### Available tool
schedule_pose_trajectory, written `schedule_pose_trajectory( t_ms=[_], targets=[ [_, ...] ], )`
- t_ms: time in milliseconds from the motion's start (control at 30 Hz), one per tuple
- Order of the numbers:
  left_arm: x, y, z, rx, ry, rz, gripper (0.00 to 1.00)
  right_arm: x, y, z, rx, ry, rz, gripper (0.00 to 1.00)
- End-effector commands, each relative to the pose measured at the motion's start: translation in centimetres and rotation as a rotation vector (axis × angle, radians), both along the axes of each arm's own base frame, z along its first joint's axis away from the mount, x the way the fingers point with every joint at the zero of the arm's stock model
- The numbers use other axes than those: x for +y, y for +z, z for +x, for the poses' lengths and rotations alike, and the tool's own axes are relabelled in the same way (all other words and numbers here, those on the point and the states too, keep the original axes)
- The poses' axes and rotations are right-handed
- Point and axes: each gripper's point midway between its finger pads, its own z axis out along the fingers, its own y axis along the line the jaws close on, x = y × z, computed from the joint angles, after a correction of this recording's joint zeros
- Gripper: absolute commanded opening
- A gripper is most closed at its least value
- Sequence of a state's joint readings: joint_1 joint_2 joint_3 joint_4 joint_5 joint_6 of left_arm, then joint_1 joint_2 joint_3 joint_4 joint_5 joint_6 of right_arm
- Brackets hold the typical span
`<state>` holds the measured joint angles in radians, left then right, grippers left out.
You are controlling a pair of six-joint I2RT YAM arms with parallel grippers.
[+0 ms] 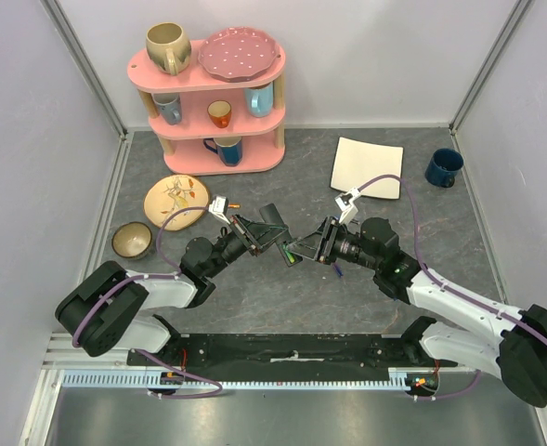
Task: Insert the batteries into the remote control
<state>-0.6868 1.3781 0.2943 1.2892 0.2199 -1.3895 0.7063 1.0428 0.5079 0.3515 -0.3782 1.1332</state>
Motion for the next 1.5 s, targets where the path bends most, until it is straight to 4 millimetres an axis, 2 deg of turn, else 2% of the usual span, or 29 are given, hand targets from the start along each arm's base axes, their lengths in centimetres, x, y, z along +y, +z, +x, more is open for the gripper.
schedule_pose_trajectory(
  t_ms=[0,267,533,1033,1167,1267,1467],
  targets=[
    [1.9,9.5,-2.6,-0.329,-0.011,-0.248,0.02,0.3,0.5,-0.2,-0.025,0.030,0.014,0.45],
    [1.8,9.6,-2.6,-0.330,-0.015,-0.249,0.02,0.4,0.1,-0.1,-0.017,0.036,0.003,0.38],
    [1.7,9.7,-2.6,-0.331,-0.014,-0.248,0.02,0.3,-0.6,0.1,-0.006,0.028,-0.026,0.36],
    [1.9,11.0,-2.6,-0.360,-0.007,-0.263,0.02,0.2,-1.8,0.3,0.007,0.021,-0.071,0.30],
    [1.9,10.5,-2.7,-0.353,-0.006,-0.253,0.02,0.1,-1.0,0.5,-0.001,0.007,-0.052,0.40],
    [1.8,9.7,-2.6,-0.337,-0.005,-0.237,0.02,0.0,0.0,0.6,-0.018,-0.002,-0.045,0.53],
    [1.9,8.1,-2.4,-0.305,0.009,-0.210,0.02,-0.5,2.4,0.8,-0.067,-0.013,-0.028,0.60]
  ],
)
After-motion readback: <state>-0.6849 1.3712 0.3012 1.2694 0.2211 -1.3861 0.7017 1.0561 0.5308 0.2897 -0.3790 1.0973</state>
